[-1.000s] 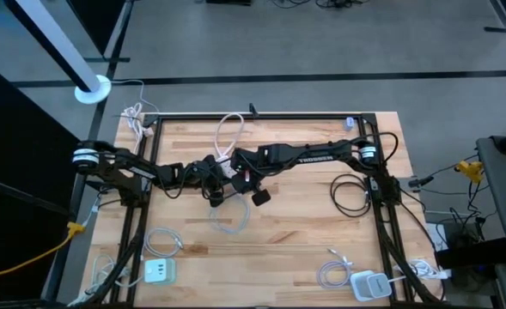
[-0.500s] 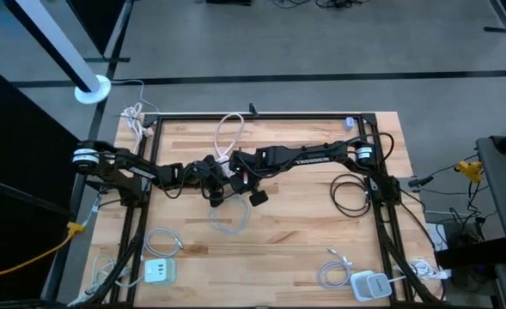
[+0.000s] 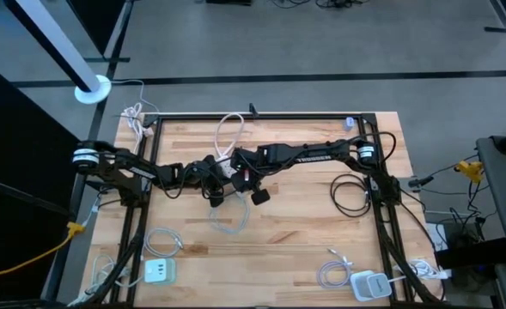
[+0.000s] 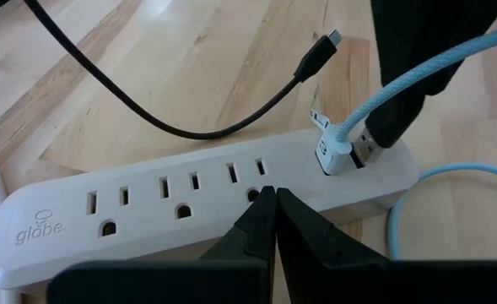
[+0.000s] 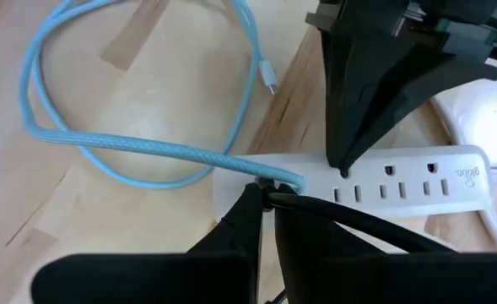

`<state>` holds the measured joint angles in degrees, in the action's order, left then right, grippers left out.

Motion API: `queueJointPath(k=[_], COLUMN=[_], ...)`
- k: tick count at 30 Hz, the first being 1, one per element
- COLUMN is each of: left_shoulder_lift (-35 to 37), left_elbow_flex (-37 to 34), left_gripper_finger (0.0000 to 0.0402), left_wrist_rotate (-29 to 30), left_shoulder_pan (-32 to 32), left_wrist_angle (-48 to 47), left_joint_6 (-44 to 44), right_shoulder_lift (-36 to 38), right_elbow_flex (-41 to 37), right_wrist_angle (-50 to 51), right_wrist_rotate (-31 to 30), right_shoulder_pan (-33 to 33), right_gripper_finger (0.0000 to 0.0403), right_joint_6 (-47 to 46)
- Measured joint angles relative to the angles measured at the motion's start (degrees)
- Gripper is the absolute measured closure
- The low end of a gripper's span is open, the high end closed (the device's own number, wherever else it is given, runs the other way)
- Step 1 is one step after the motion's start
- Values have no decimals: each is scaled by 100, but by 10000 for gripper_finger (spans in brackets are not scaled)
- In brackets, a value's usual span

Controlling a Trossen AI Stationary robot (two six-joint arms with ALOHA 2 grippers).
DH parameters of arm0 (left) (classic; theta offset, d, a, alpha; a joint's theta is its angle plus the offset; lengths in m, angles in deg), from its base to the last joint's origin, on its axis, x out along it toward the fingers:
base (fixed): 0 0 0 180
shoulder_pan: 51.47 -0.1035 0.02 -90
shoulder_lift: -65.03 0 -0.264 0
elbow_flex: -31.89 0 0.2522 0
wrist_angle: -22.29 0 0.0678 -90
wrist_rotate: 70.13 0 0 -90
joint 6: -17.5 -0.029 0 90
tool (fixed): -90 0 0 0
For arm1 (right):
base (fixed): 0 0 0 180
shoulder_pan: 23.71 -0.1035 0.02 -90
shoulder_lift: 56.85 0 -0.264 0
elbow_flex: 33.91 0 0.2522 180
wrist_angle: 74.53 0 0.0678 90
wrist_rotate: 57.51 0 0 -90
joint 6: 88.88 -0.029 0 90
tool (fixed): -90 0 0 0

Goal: Insert USB
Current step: Insert the left black charger cable into the top white outlet extension

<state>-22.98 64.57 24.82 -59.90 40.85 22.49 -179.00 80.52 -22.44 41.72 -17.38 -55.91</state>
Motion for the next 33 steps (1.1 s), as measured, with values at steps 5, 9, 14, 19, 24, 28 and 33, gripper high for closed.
queueJointPath(k=[5,9,14,19,24,28,33], left_shoulder_lift=[0,0,0,0,0,0,0], left_elbow_flex=[0,0,0,0,0,0,0], left_gripper_finger=[402,402,402,402,402,402,402], left_wrist_rotate=[0,0,1,0,0,0,0], left_shoulder_pan=[0,0,0,0,0,2,2], left_wrist_angle=[1,2,2,2,4,4,4], left_joint_6=[0,0,0,0,2,0,0], right_shoulder_lift=[0,0,0,0,0,9,24], right_elbow_flex=[0,0,-40,-99,-207,-260,-253], right_wrist_angle=[-4,-4,-18,-82,-353,-322,-223], right_wrist_rotate=[4,20,19,2,-2,-20,-24], right_shoulder_pan=[0,0,0,9,9,9,9], right_gripper_finger=[394,394,394,395,395,395,395], right_joint_6=[4,5,24,23,28,57,61])
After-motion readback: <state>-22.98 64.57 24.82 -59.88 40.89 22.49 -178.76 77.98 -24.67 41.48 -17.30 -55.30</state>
